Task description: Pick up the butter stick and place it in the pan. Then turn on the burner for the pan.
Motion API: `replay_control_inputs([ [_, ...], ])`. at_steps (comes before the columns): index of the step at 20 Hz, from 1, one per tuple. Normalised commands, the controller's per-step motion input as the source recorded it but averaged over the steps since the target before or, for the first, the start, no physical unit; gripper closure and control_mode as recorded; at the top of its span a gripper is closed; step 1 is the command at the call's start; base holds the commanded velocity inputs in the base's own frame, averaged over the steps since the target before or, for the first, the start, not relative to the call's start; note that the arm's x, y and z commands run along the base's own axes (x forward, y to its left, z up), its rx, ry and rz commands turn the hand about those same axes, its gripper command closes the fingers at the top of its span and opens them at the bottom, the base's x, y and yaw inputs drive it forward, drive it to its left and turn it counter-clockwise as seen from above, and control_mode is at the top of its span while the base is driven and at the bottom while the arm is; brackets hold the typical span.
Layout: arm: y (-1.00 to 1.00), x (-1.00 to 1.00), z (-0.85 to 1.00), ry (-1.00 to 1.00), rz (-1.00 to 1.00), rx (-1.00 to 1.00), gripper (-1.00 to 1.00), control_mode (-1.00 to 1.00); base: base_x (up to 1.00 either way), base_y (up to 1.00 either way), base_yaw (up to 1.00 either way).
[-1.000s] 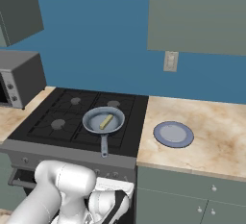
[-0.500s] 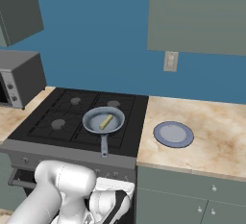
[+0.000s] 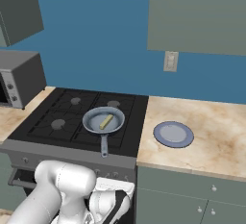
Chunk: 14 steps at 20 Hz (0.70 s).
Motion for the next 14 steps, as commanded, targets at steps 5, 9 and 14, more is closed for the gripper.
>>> replay_control_inputs([
  [5,0.0,0.0,0.0,0.0,0.0,0.0,1.0,-1.0,0.0,0.0,0.0],
  [9,0.0,0.0,0.0,0.0,0.0,0.0,1.0,-1.0,0.0,0.0,0.0],
  [14,0.0,0.0,0.0,0.0,0.0,0.0,1.0,-1.0,0.0,0.0,0.0],
])
